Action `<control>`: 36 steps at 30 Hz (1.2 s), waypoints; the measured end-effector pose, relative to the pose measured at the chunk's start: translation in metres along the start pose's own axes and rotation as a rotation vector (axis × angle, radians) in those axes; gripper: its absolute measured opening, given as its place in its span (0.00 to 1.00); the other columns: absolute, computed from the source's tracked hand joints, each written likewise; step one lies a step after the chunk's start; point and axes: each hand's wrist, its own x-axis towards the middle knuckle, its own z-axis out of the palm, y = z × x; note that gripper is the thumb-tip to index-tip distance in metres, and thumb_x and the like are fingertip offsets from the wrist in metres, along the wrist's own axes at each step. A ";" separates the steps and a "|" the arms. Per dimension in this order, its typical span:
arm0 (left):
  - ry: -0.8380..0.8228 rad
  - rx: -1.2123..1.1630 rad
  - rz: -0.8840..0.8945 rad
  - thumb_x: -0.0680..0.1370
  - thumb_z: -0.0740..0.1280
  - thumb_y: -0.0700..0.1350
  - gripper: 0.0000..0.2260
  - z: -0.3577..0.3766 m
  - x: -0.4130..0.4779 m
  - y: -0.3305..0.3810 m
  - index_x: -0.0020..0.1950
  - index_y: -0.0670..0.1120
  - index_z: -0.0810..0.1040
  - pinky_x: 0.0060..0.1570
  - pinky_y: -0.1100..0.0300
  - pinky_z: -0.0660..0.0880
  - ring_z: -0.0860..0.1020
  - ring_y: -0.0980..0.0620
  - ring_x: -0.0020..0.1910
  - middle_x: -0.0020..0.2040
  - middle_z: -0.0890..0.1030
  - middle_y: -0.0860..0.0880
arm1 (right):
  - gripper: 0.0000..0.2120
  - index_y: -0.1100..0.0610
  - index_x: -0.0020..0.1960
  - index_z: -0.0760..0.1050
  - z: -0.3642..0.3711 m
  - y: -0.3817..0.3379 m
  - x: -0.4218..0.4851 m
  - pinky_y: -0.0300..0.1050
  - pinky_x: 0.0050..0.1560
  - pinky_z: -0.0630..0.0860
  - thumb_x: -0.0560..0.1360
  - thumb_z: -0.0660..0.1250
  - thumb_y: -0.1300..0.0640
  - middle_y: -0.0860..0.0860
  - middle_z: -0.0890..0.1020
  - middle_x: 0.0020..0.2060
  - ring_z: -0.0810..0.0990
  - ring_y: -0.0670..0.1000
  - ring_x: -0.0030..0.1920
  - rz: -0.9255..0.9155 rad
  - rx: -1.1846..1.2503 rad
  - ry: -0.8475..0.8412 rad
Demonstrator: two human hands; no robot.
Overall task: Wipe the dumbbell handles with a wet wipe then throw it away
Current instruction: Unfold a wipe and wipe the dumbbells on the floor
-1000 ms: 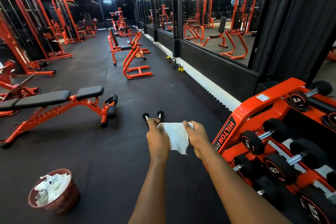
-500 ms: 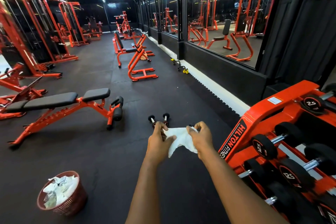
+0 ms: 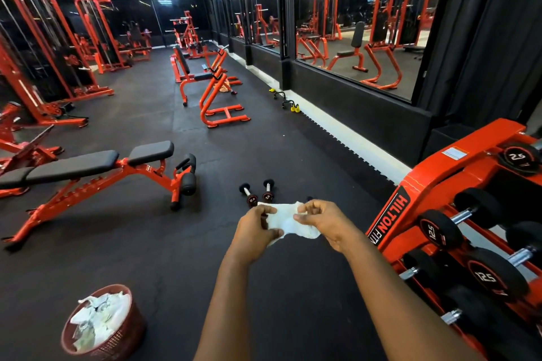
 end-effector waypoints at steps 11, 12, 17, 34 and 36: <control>0.108 0.211 0.040 0.72 0.74 0.34 0.08 0.001 0.117 -0.020 0.49 0.43 0.83 0.33 0.73 0.69 0.74 0.57 0.36 0.42 0.79 0.48 | 0.09 0.58 0.37 0.81 -0.007 -0.004 0.110 0.37 0.32 0.72 0.62 0.80 0.59 0.50 0.80 0.37 0.78 0.47 0.36 -0.099 -0.472 0.047; 0.119 0.238 0.034 0.73 0.75 0.35 0.05 0.003 0.136 -0.021 0.48 0.42 0.83 0.34 0.73 0.68 0.73 0.58 0.36 0.41 0.78 0.50 | 0.09 0.58 0.36 0.79 -0.010 -0.005 0.129 0.41 0.36 0.74 0.62 0.79 0.59 0.50 0.80 0.39 0.79 0.49 0.39 -0.127 -0.470 0.050; 0.129 0.249 0.097 0.76 0.73 0.39 0.09 0.004 0.221 -0.021 0.42 0.52 0.77 0.51 0.61 0.71 0.75 0.54 0.49 0.51 0.78 0.56 | 0.10 0.58 0.37 0.70 -0.021 -0.013 0.218 0.41 0.38 0.73 0.68 0.72 0.63 0.48 0.83 0.41 0.79 0.49 0.39 -0.087 -0.113 -0.093; 0.151 0.187 -0.194 0.75 0.66 0.37 0.13 0.018 0.489 -0.062 0.32 0.46 0.70 0.31 0.55 0.78 0.74 0.52 0.29 0.31 0.76 0.49 | 0.10 0.53 0.39 0.74 0.052 -0.006 0.485 0.29 0.35 0.65 0.65 0.73 0.63 0.44 0.76 0.36 0.74 0.39 0.34 -0.396 -0.390 0.293; 0.084 0.148 -0.171 0.78 0.64 0.39 0.09 0.015 0.528 -0.073 0.37 0.41 0.76 0.34 0.53 0.80 0.78 0.51 0.30 0.33 0.80 0.47 | 0.10 0.52 0.39 0.76 0.058 0.000 0.520 0.27 0.37 0.65 0.65 0.72 0.66 0.44 0.77 0.36 0.75 0.37 0.37 -0.394 -0.381 0.260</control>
